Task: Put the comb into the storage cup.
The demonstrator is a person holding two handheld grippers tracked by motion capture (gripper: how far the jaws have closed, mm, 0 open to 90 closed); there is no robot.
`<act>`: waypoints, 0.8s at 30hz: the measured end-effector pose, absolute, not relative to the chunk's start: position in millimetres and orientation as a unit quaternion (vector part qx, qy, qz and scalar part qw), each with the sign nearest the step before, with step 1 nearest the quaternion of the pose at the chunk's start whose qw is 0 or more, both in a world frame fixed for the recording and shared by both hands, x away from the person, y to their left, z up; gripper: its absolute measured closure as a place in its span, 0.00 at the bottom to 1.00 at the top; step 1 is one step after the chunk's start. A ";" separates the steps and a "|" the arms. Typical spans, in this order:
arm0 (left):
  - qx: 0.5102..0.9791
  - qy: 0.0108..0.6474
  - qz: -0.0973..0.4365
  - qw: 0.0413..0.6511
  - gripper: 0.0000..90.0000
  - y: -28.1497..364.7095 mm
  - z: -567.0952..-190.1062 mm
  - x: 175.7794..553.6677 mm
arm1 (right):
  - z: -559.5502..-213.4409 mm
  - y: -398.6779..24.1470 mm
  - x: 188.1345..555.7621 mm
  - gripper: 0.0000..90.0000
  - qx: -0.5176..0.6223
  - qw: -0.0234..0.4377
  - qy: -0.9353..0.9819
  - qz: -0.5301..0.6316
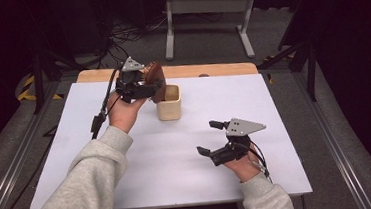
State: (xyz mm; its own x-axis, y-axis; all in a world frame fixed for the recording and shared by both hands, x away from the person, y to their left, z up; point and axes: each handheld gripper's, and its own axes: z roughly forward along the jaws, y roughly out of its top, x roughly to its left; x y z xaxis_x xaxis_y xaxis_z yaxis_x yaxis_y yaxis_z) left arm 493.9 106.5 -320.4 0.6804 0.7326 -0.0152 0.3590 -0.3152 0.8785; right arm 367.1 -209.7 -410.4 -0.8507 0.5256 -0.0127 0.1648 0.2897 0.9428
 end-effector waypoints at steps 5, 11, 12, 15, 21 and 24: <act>0.784 0.320 0.208 0.490 0.20 110.4 -317.5 488.7 | -410.0 -210.3 367.0 0.04 0.219 0.164 0.784 0.557; 0.789 0.310 0.220 0.482 0.00 117.7 -311.1 479.1 | -409.1 -211.2 366.8 0.04 0.221 0.167 0.782 0.559; 0.788 0.306 0.219 0.488 0.00 119.7 -310.5 477.2 | -408.7 -211.5 366.9 0.04 0.221 0.167 0.781 0.559; 0.783 0.294 0.229 0.498 0.00 126.4 -306.7 468.9 | -407.0 -213.7 367.6 0.04 0.222 0.169 0.779 0.561; 0.775 0.263 0.250 0.517 0.00 142.8 -300.1 444.7 | -402.1 -219.3 368.5 0.04 0.225 0.175 0.773 0.566; 0.771 0.253 0.253 0.527 0.00 151.8 -300.3 431.4 | -400.9 -221.5 368.7 0.04 0.227 0.178 0.773 0.565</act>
State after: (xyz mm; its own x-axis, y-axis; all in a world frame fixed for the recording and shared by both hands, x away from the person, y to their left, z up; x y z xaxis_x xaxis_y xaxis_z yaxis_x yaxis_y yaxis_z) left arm 431.4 151.8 -300.3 0.7440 0.6567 0.1230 0.1238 -0.3164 0.9405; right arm 368.7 -221.5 -400.9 -0.8335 0.5522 -0.0183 0.1500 0.2582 0.9544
